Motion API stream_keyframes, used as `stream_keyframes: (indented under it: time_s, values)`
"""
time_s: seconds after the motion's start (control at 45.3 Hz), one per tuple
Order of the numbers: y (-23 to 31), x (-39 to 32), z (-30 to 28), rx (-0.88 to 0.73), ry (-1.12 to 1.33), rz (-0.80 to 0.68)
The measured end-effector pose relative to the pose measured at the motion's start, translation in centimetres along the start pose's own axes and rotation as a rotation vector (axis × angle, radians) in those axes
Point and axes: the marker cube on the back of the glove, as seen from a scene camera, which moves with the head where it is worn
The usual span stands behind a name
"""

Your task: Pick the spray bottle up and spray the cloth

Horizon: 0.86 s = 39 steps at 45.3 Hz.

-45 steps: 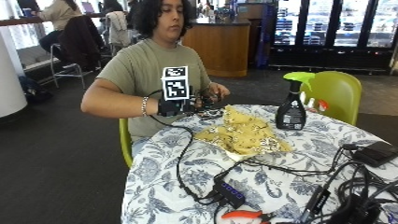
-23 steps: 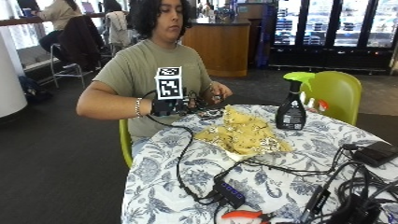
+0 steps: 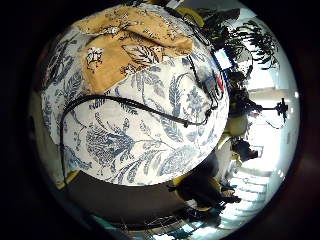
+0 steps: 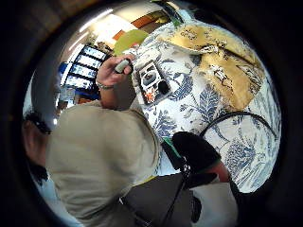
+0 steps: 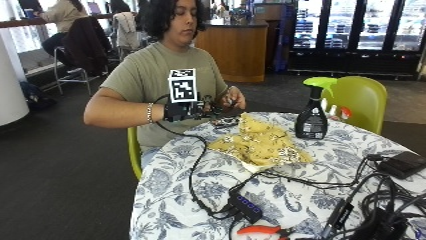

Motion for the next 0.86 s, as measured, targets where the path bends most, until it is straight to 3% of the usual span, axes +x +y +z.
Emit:
stream_keyframes:
  time_s: [0.861]
  values:
    - [-0.3, -1.2, 0.4, -0.02, 0.025, -0.005]
